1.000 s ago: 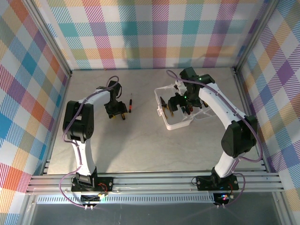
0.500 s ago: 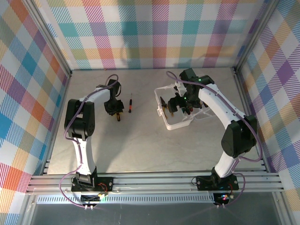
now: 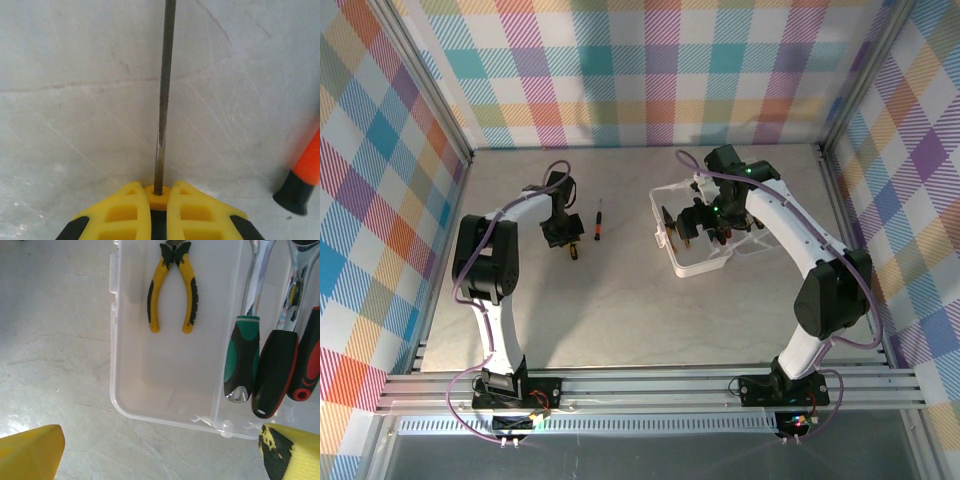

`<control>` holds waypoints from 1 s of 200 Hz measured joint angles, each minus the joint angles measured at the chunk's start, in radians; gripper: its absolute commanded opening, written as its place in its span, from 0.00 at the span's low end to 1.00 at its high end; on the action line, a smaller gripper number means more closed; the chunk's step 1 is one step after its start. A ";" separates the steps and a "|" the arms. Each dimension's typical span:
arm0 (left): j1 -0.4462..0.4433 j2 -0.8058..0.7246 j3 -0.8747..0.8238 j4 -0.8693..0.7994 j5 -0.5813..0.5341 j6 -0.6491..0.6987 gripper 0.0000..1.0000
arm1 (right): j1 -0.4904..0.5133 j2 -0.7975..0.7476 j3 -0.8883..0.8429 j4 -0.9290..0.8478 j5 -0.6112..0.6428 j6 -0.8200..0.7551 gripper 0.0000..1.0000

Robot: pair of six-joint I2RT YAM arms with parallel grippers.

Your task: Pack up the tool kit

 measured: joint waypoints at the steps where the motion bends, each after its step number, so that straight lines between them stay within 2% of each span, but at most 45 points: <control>1: -0.001 -0.001 0.000 -0.001 0.000 0.000 0.00 | 0.000 -0.001 0.000 0.001 -0.001 0.000 0.99; 26: -0.025 -0.061 -0.003 -0.034 0.058 0.012 0.00 | 0.000 -0.023 -0.016 0.024 -0.058 0.006 0.99; 56: -0.059 -0.216 0.011 -0.009 0.269 -0.003 0.00 | 0.002 -0.069 -0.043 0.081 -0.161 0.037 0.99; 82: -0.128 -0.300 0.094 0.024 0.373 -0.034 0.00 | 0.031 -0.100 -0.061 0.166 -0.242 0.078 1.00; 104: -0.190 -0.334 0.129 0.090 0.438 -0.077 0.00 | 0.077 -0.107 -0.068 0.251 -0.296 0.118 0.89; 134: -0.240 -0.343 0.129 0.138 0.485 -0.128 0.00 | 0.126 -0.106 -0.068 0.337 -0.327 0.170 0.80; 200: -0.249 -0.354 0.118 0.154 0.495 -0.167 0.00 | 0.145 -0.057 -0.068 0.425 -0.340 0.223 0.67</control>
